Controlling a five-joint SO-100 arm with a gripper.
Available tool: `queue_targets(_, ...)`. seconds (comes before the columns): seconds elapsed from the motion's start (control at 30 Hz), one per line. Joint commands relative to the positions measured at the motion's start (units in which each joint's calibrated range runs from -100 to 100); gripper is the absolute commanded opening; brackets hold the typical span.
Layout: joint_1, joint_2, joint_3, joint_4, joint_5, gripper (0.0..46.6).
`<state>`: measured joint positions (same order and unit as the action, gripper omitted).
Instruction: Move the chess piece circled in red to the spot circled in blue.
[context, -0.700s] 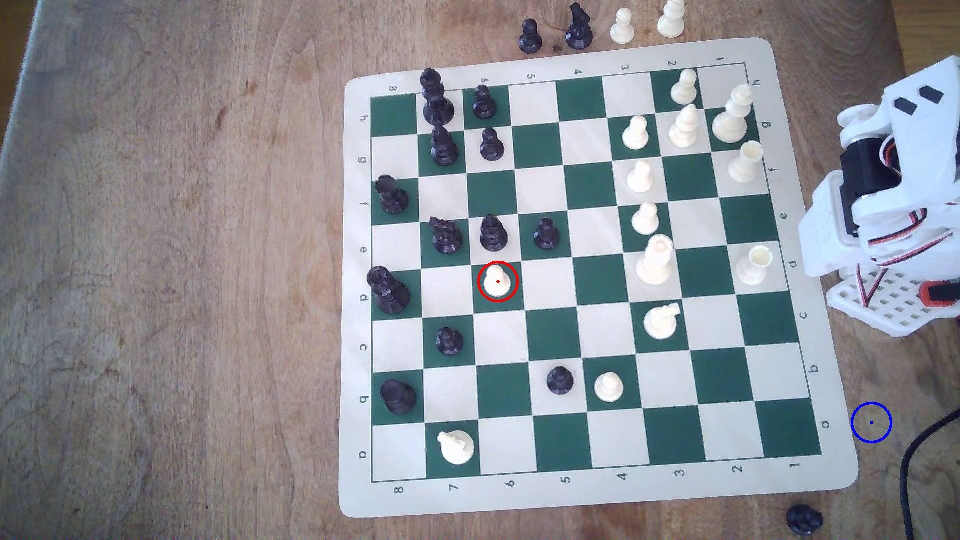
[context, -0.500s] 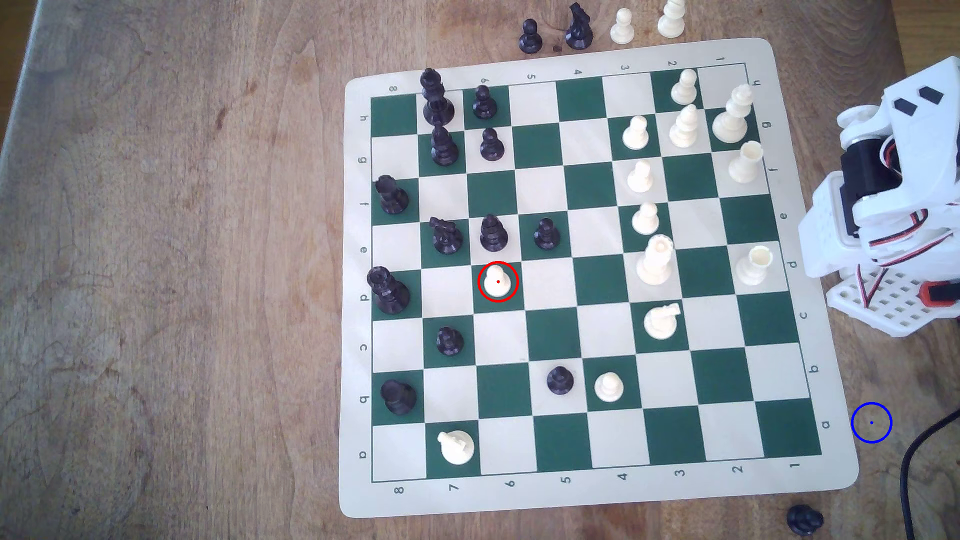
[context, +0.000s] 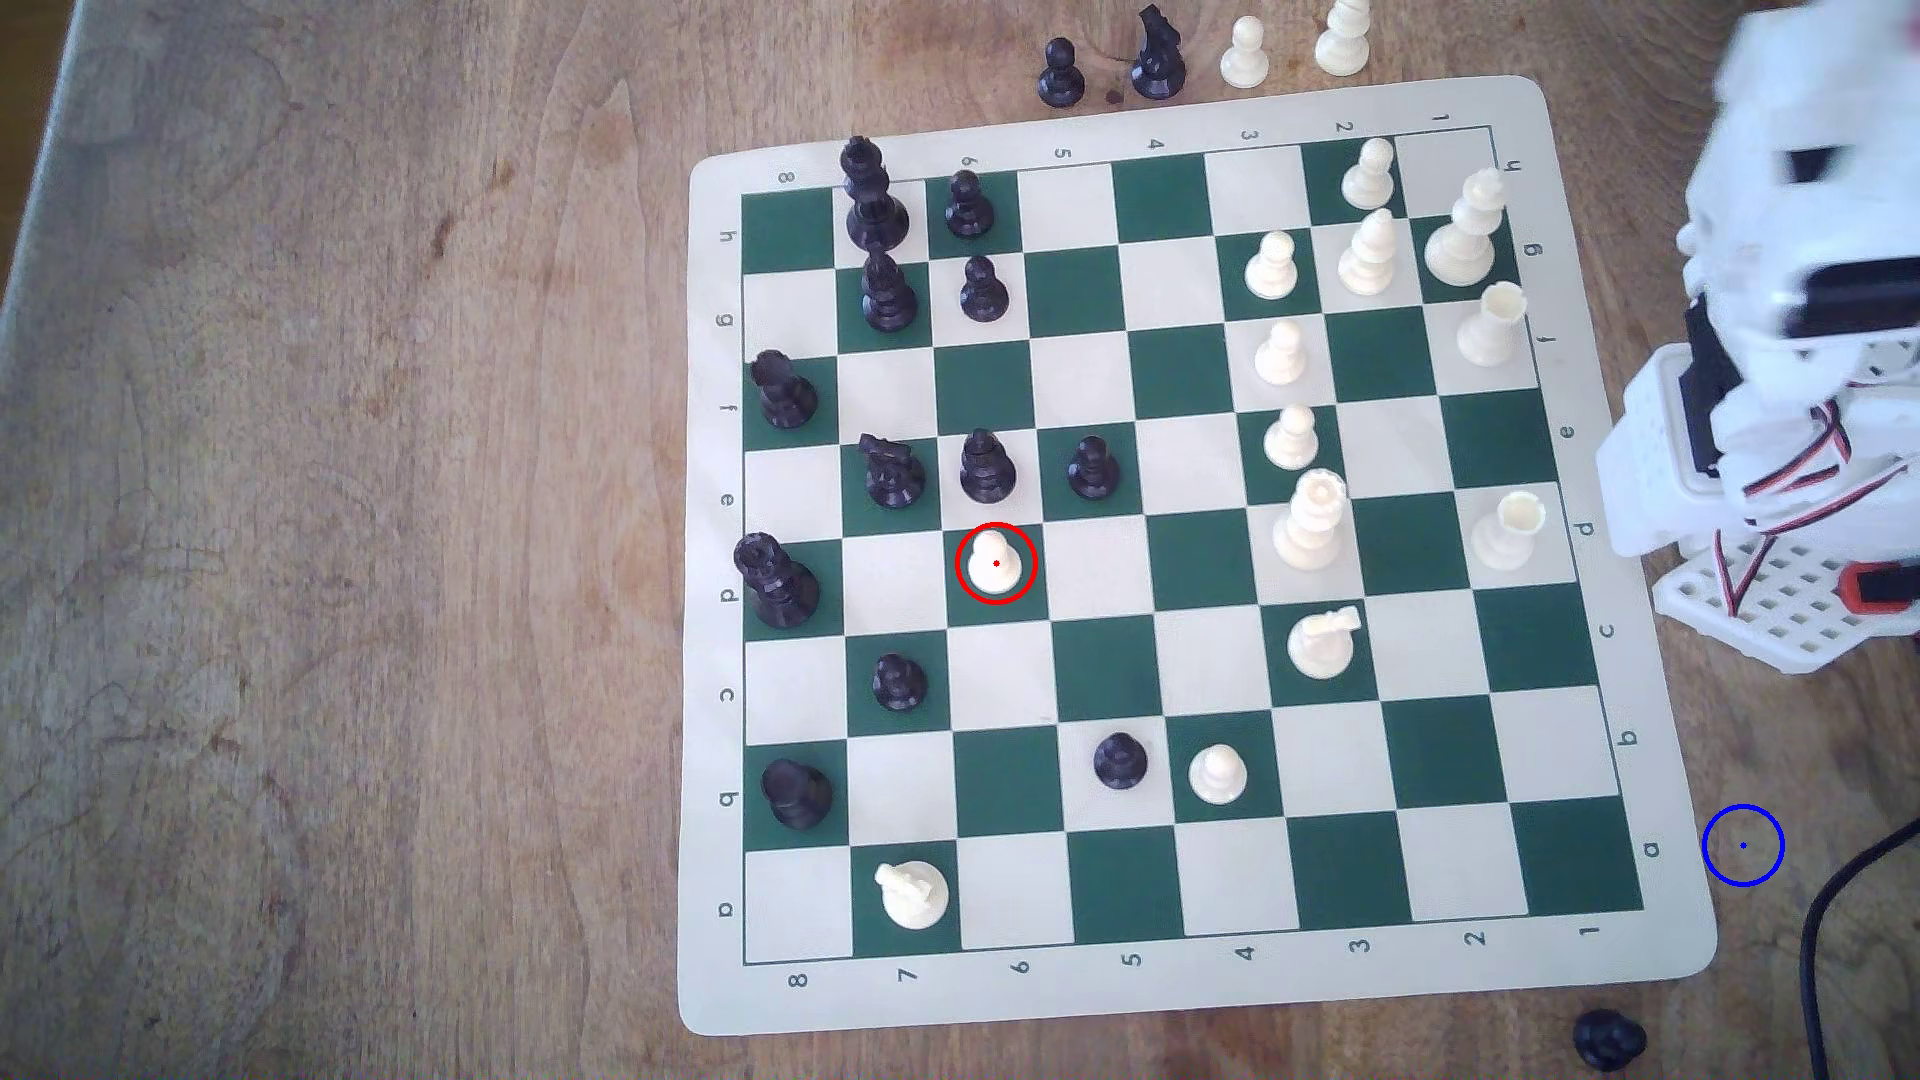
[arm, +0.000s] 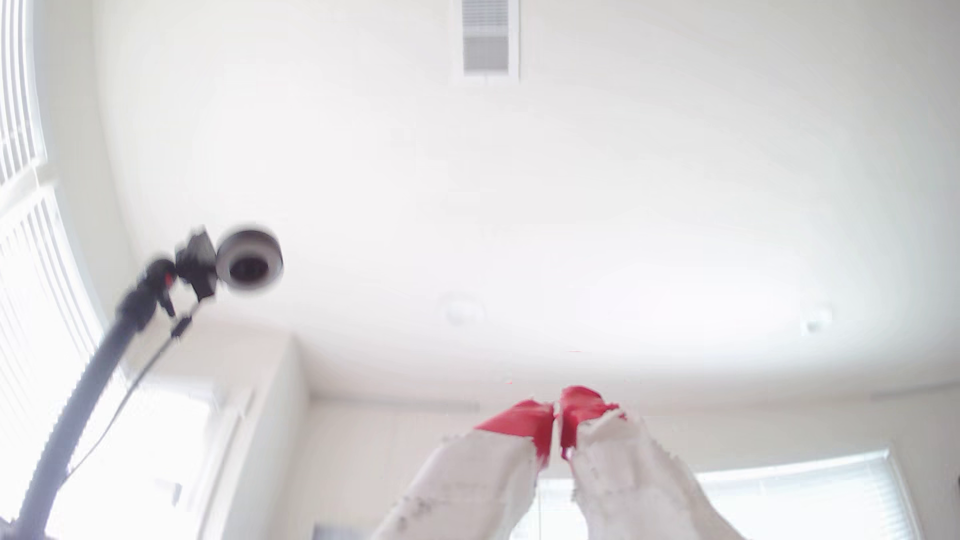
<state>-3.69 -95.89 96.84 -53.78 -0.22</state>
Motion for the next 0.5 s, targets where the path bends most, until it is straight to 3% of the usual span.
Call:
queue_targets(0.0, 0.9, 0.1, -5.6, 10.4, 0.0, 0.2)
queue_targets(0.27, 3.2, 0.1, -12.2, 42.2, 0.2, 0.2)
queue_targets(0.33, 3.5, 0.1, -13.8, 48.2, 0.2, 3.6)
queue_targets(0.47, 3.3, 0.5, -17.1, 61.9, 0.1, 3.9)
